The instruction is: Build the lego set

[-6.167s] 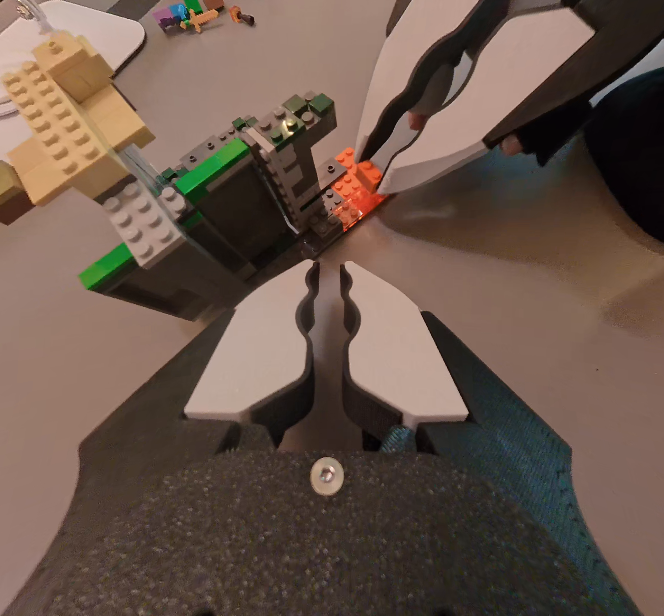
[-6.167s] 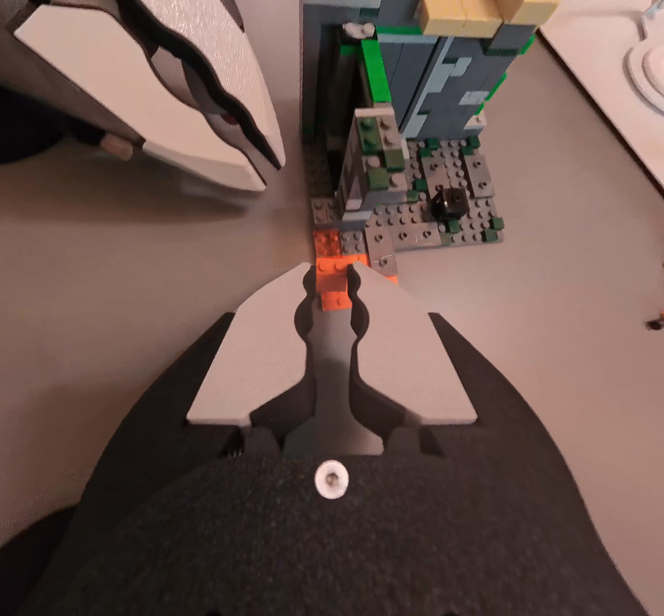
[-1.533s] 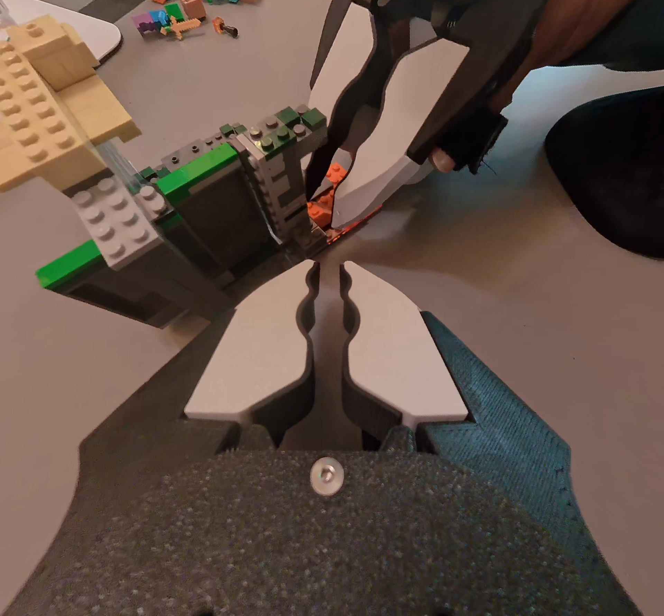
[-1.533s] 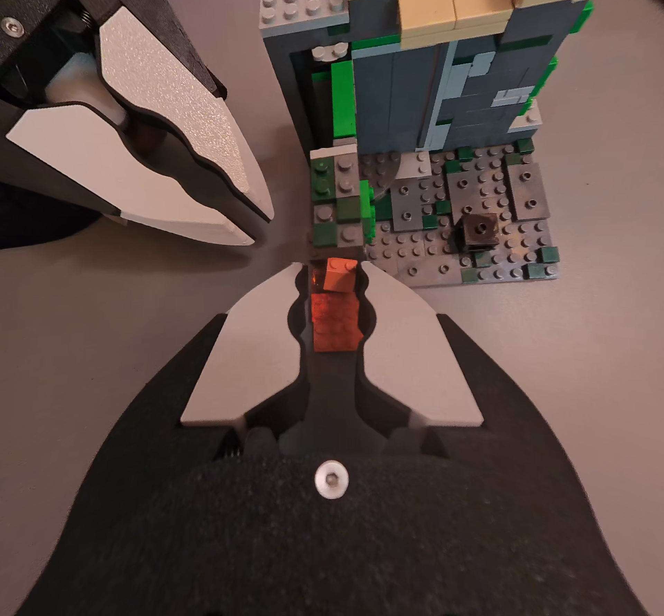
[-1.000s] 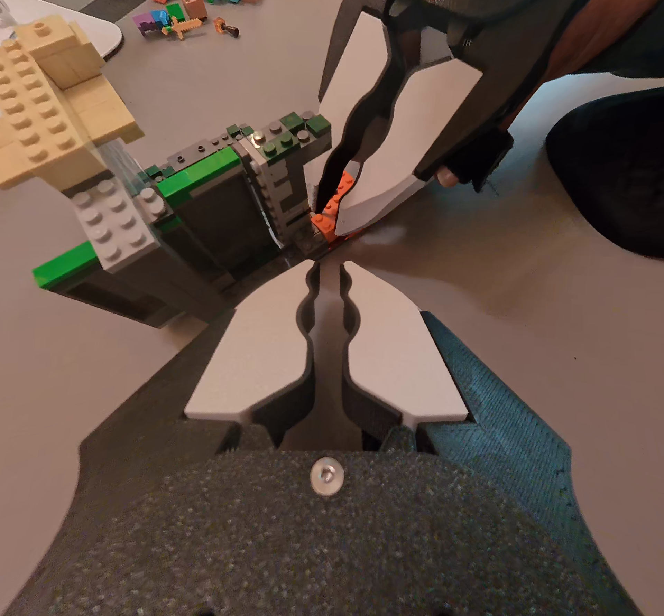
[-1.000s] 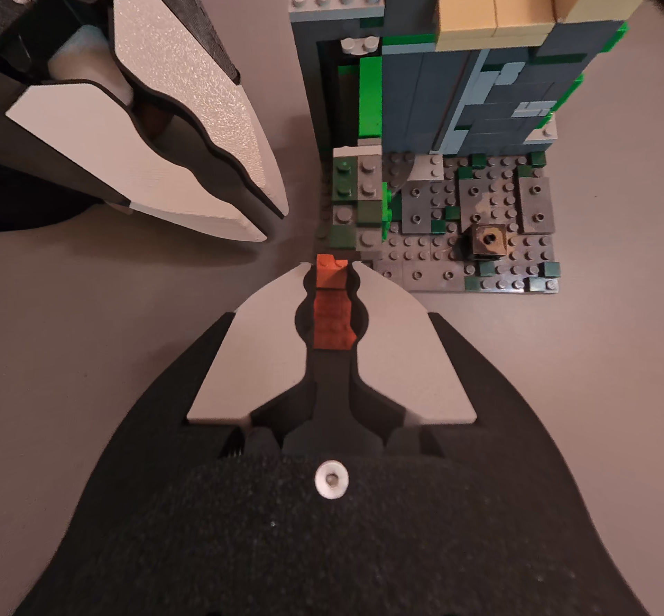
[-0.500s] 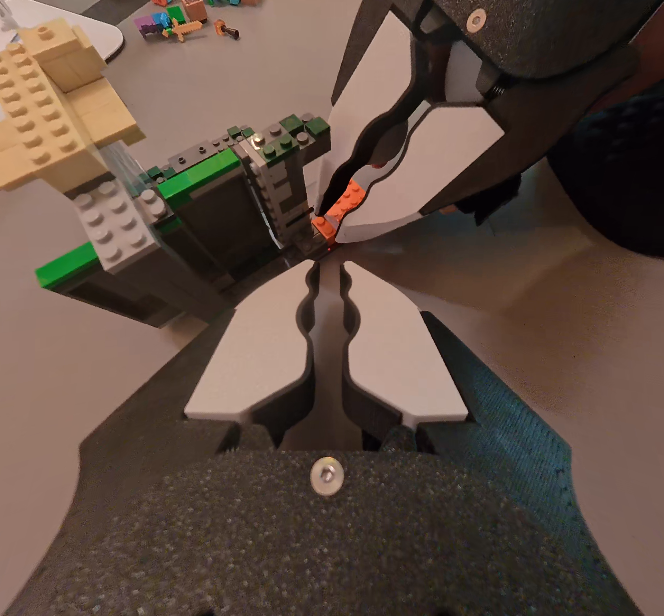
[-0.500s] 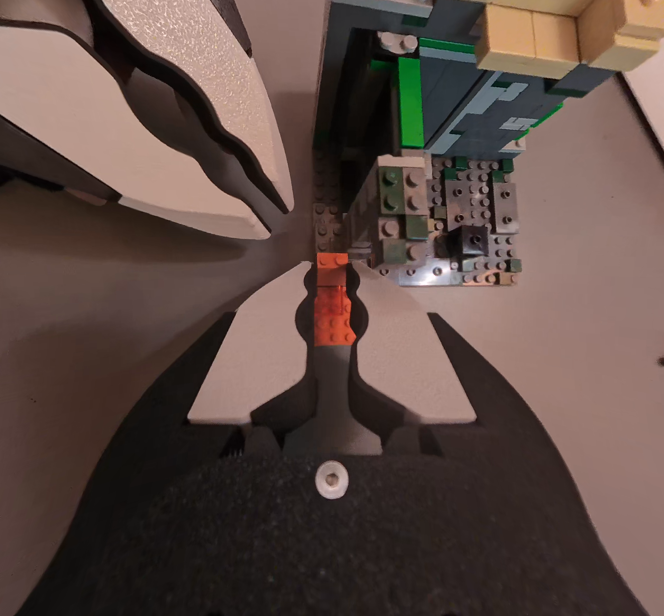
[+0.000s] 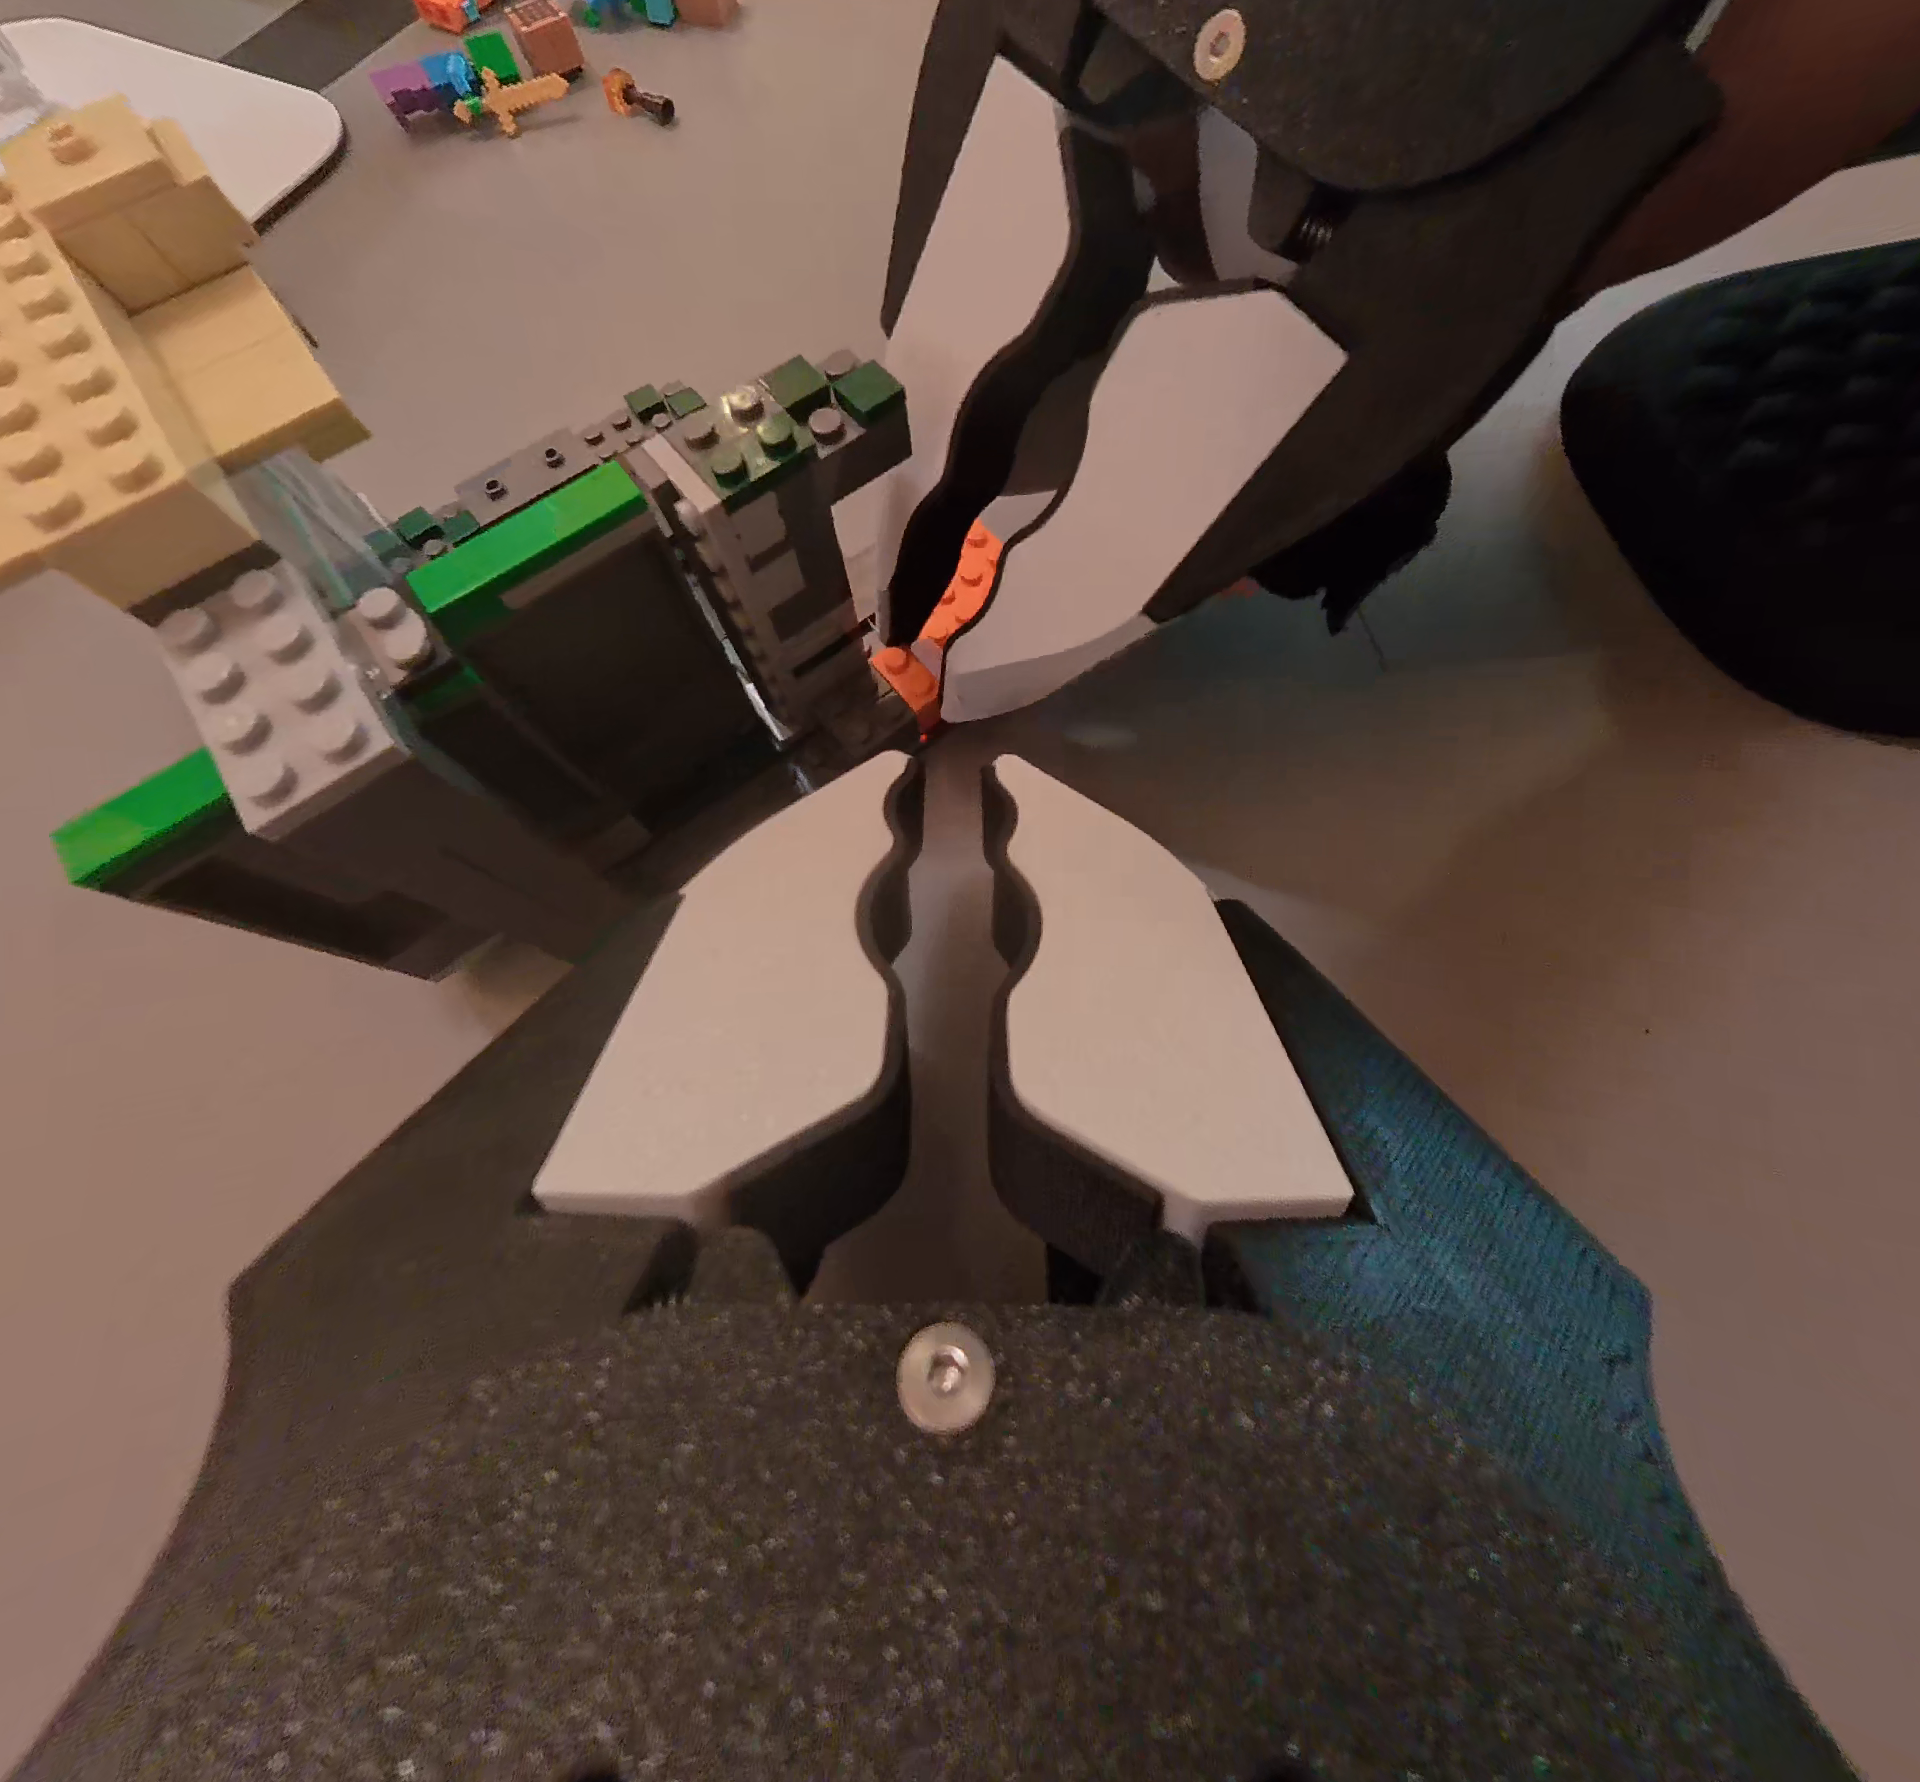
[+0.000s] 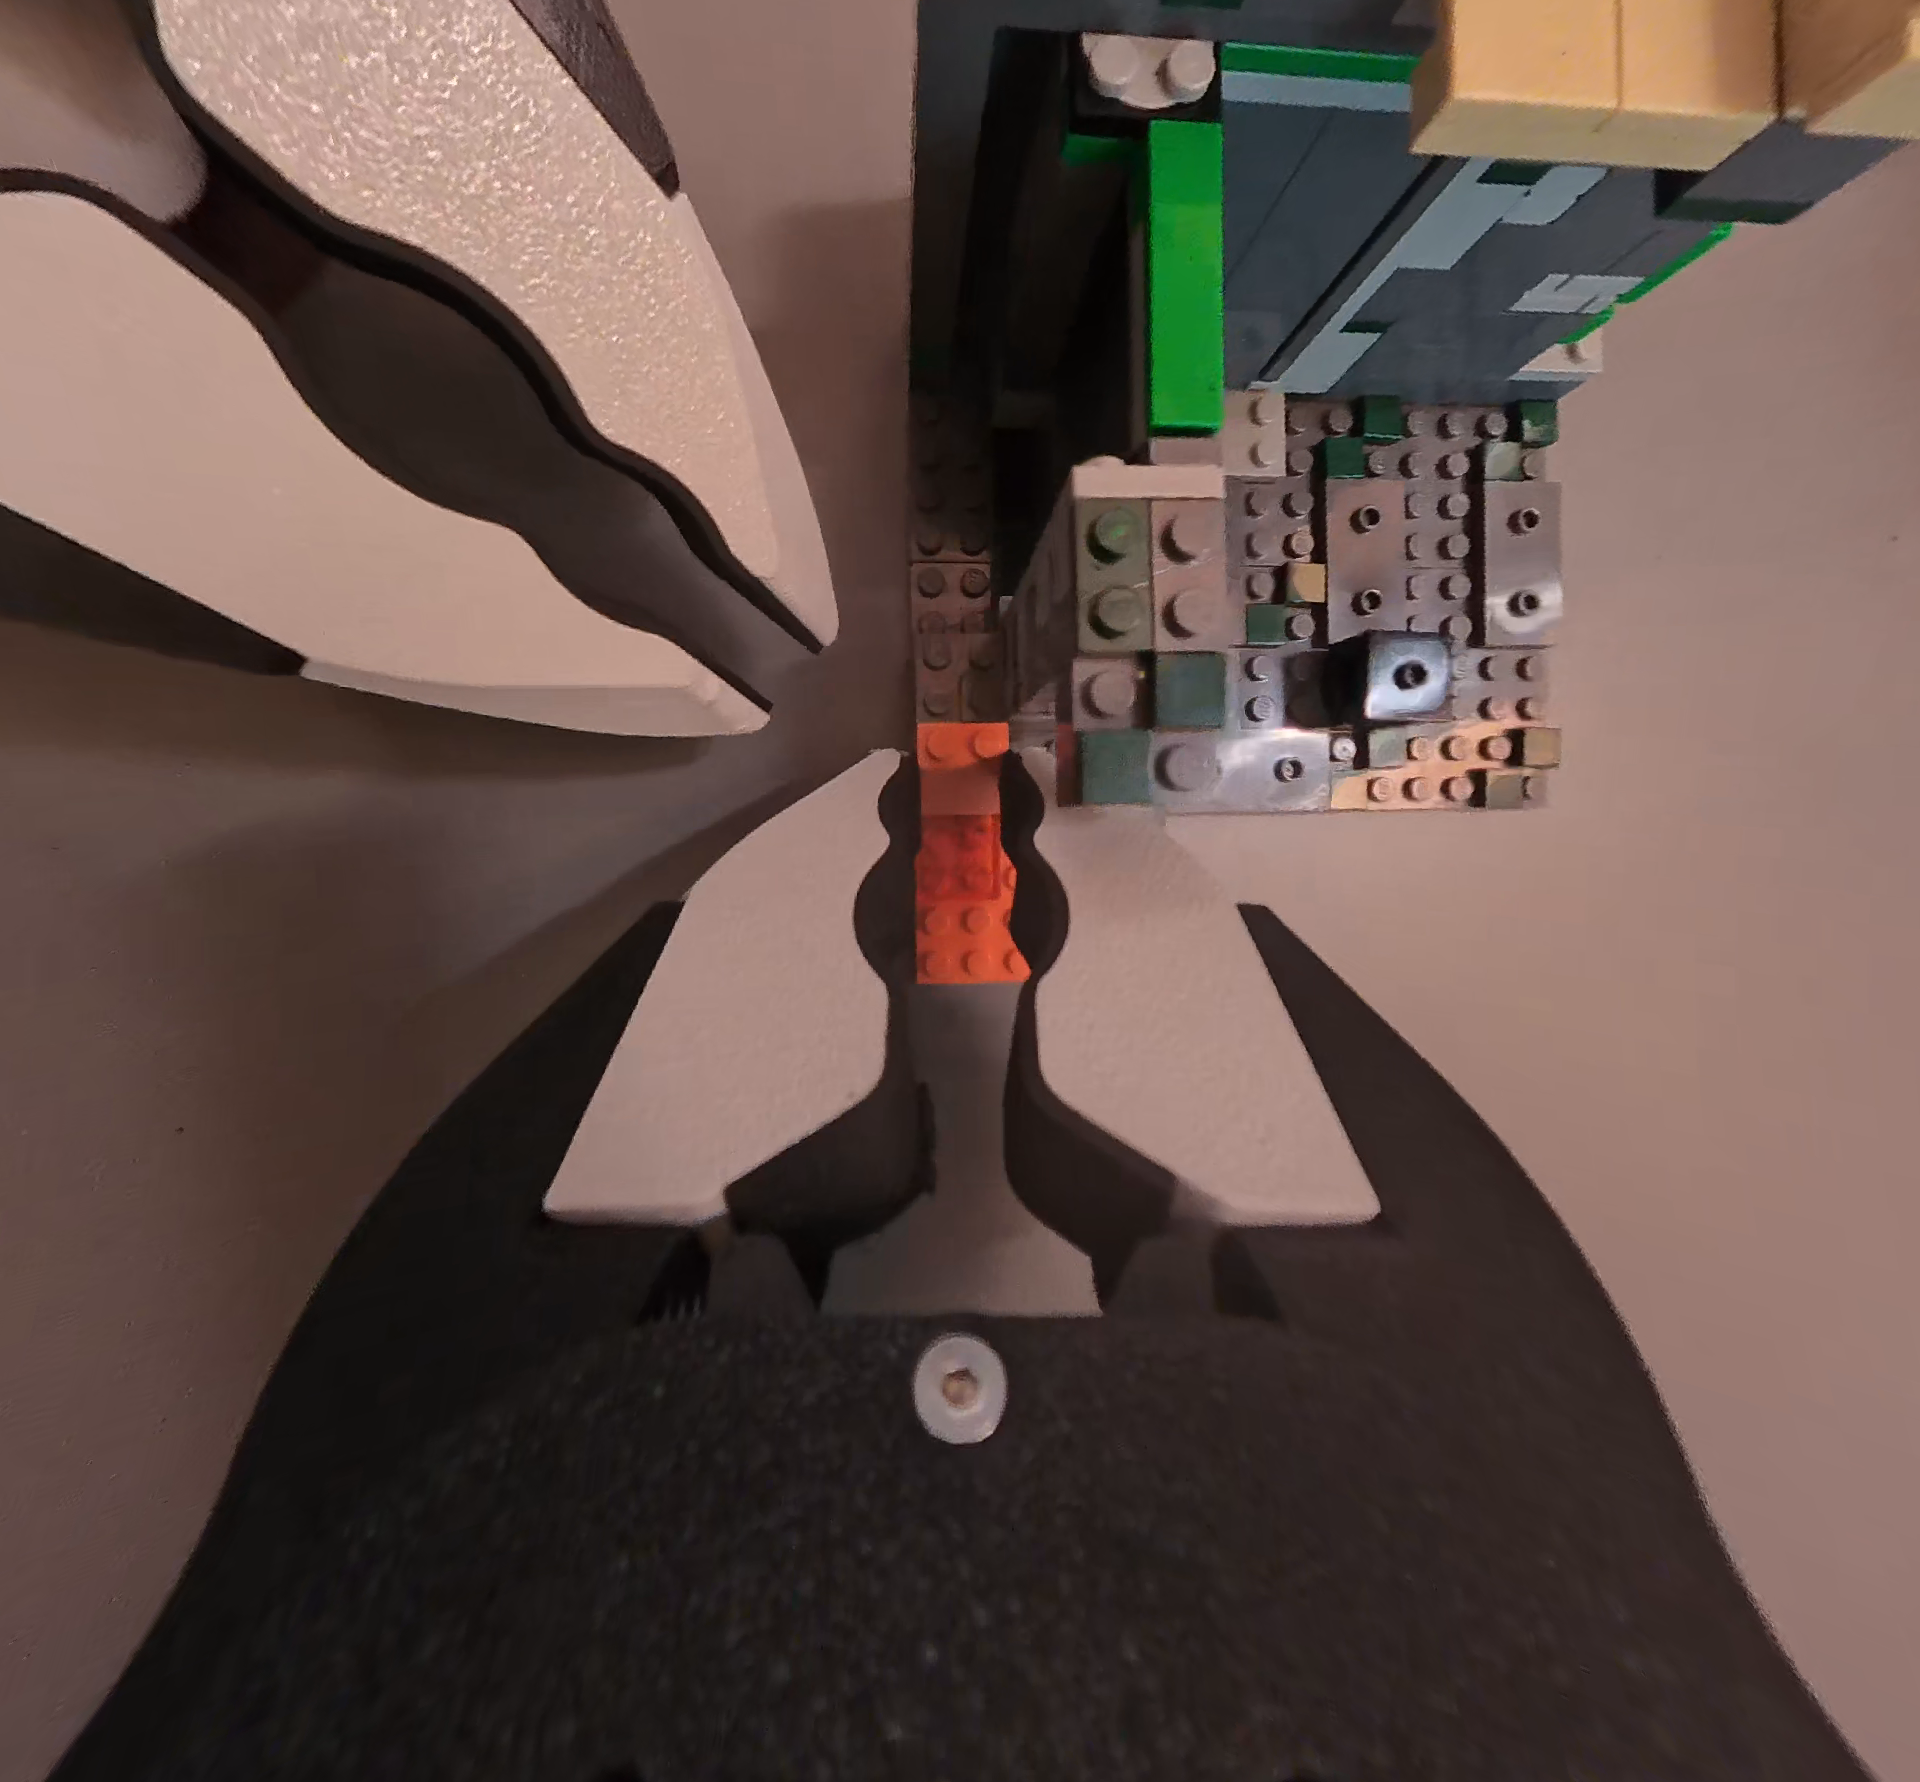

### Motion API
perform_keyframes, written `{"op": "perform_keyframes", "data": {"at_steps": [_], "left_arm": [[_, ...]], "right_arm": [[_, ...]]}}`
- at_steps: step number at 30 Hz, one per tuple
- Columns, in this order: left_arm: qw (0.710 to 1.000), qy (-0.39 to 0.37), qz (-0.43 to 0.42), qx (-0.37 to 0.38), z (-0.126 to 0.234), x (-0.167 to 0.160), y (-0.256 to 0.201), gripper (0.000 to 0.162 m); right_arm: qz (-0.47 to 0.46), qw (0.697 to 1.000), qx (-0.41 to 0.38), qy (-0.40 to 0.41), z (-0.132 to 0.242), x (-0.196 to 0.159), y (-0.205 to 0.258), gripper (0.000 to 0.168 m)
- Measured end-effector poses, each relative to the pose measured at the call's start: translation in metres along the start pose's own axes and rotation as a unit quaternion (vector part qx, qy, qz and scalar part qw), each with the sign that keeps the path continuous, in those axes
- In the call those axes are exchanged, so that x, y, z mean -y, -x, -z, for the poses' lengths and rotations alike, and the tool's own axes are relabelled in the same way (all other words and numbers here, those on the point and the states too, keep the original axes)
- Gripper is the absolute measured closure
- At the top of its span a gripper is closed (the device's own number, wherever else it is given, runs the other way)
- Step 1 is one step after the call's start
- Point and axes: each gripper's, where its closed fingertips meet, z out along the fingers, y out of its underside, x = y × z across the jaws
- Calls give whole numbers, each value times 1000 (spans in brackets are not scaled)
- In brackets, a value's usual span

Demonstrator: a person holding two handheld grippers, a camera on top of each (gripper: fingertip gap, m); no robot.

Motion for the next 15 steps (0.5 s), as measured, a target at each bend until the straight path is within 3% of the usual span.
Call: {"op": "perform_keyframes", "data": {"at_steps": [10,11,12,15], "left_arm": [[1000,-4,0,5,1,1,2,152],[1000,-5,-1,5,2,1,2,152],[1000,-6,-1,5,2,1,2,152],[1000,-3,0,4,1,0,2,152]], "right_arm": [[4,999,4,-41,0,4,0,153],[0,999,5,-50,1,5,0,150],[-8,998,9,-56,1,5,1,136],[-24,998,12,-61,-1,3,1,138]]}}
